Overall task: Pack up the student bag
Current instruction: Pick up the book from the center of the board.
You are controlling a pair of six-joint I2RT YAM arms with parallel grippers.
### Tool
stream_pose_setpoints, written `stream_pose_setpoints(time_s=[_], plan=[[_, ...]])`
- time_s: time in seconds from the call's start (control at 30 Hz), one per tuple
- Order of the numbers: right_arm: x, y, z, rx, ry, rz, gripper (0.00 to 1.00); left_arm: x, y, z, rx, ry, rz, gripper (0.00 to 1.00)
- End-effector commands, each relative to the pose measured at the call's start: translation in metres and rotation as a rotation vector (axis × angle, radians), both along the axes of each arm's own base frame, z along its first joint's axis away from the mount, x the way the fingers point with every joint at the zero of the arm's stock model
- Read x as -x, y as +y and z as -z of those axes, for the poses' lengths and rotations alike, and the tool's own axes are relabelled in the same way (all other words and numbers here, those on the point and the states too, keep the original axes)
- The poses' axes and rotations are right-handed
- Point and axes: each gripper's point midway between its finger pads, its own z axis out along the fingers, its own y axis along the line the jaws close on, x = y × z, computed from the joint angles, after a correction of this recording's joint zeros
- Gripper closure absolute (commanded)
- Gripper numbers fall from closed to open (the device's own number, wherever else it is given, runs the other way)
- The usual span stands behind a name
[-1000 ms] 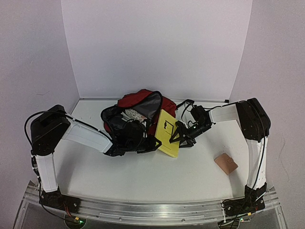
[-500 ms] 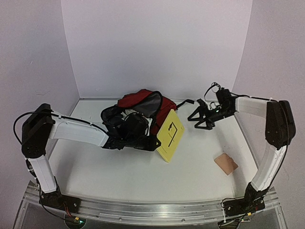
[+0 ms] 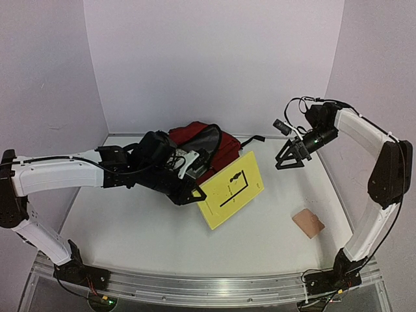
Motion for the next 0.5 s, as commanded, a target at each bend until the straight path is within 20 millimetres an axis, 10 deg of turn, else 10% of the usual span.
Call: stream_pose_setpoints(time_s=[0.0,0.47], plan=[[0.086,0.004,-0.026,-0.019,0.186,-0.205,0.04,0.03,-0.013,-0.061,0.201,-0.023,0.192,1.0],[0.137,0.049,-0.039,-0.098,0.305,-0.323,0.3,0.046,-0.01,-0.082,0.302,-0.022,0.25,1.0]])
